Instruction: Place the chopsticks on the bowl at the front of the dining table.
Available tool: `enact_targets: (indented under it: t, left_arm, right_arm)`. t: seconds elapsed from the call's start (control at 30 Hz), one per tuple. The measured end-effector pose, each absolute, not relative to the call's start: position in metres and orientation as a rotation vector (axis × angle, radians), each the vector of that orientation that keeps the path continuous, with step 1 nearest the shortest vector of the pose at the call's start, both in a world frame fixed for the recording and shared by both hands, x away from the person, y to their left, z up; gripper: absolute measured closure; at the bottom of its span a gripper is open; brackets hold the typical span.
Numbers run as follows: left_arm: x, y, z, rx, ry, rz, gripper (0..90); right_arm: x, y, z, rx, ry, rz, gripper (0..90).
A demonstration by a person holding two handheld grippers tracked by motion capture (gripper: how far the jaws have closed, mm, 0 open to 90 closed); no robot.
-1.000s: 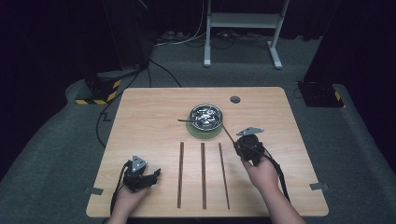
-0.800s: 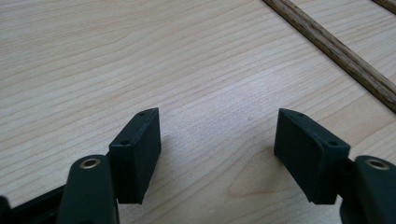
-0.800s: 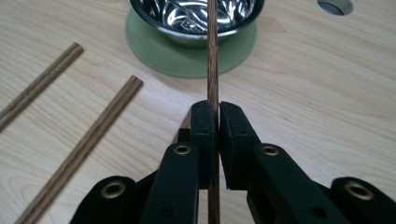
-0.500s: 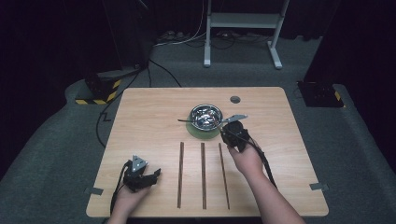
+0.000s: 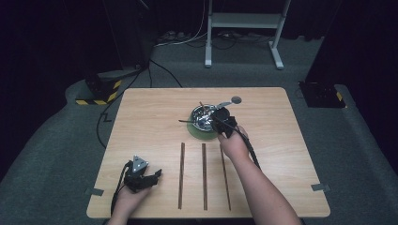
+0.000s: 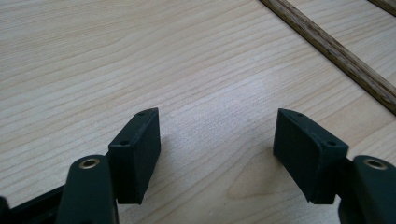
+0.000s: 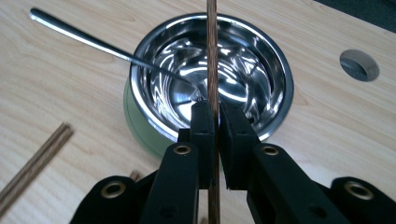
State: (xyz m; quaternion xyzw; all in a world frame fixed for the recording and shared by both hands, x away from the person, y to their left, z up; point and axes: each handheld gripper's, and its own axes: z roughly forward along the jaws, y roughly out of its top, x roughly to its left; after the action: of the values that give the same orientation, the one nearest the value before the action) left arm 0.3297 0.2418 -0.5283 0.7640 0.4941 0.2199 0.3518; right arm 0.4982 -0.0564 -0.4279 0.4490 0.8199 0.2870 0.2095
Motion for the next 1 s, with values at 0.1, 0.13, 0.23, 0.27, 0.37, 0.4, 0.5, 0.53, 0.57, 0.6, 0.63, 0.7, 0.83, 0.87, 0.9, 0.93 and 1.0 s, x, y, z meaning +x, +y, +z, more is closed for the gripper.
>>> enact_targets:
  t: [0.1, 0.13, 0.23, 0.27, 0.37, 0.4, 0.5, 0.53, 0.57, 0.6, 0.63, 0.7, 0.83, 0.87, 0.9, 0.93, 1.0]
  left_arm:
    - [0.330, 0.242, -0.528, 1.977, 1.278, 0.574, 31.9]
    - [0.330, 0.242, -0.528, 1.976, 1.280, 0.570, 31.9]
    - [0.330, 0.242, -0.528, 1.974, 1.282, 0.567, 31.8]
    - [0.330, 0.242, -0.528, 1.974, 1.281, 0.567, 31.8]
    - [0.330, 0.242, -0.528, 1.974, 1.281, 0.566, 31.7]
    - [0.330, 0.242, -0.528, 1.971, 1.278, 0.562, 31.7]
    - [0.330, 0.243, -0.528, 1.962, 1.280, 0.554, 31.8]
    - [0.330, 0.243, -0.528, 1.962, 1.279, 0.555, 31.8]
    - [0.330, 0.243, -0.528, 1.963, 1.279, 0.555, 31.8]
    - [0.330, 0.243, -0.528, 1.968, 1.277, 0.559, 31.8]
    - [0.330, 0.243, -0.528, 1.969, 1.279, 0.559, 31.7]
    - [0.330, 0.243, -0.528, 1.971, 1.275, 0.561, 31.7]
    - [0.330, 0.243, -0.528, 1.972, 1.276, 0.559, 31.7]
    - [0.330, 0.242, -0.528, 1.972, 1.276, 0.561, 31.7]
    - [0.330, 0.242, -0.528, 1.973, 1.276, 0.562, 31.8]
    - [0.330, 0.242, -0.528, 1.979, 1.272, 0.567, 31.8]
    - [0.330, 0.242, -0.528, 1.982, 1.269, 0.567, 31.9]
  right_arm:
    - [0.506, -0.046, -0.428, 1.242, 2.285, 0.792, 84.1]
    - [0.508, -0.044, -0.429, 1.244, 2.284, 0.790, 84.1]
    - [0.517, -0.033, -0.430, 1.237, 2.285, 0.781, 84.1]
    - [0.519, -0.030, -0.430, 1.240, 2.284, 0.777, 84.1]
    - [0.526, -0.021, -0.432, 1.237, 2.281, 0.762, 84.2]
    - [0.528, -0.019, -0.433, 1.244, 2.280, 0.758, 84.2]
    - [0.534, -0.011, -0.438, 1.256, 2.280, 0.755, 84.2]
    - [0.535, -0.009, -0.439, 1.254, 2.281, 0.748, 84.2]
    - [0.537, -0.006, -0.442, 1.251, 2.283, 0.735, 84.2]
    - [0.539, -0.004, -0.444, 1.240, 2.288, 0.723, 84.2]
    - [0.540, -0.001, -0.445, 1.237, 2.298, 0.714, 84.2]
    - [0.541, 0.002, -0.447, 1.219, 2.300, 0.693, 84.2]
    - [0.544, 0.004, -0.450, 1.231, 2.303, 0.678, 84.2]
    - [0.545, 0.004, -0.451, 1.234, 2.307, 0.679, 84.1]
    - [0.546, 0.004, -0.451, 1.258, 2.299, 0.680, 84.1]
    - [0.547, 0.004, -0.452, 1.260, 2.300, 0.682, 84.1]
    - [0.548, 0.003, -0.452, 1.275, 2.299, 0.678, 84.1]
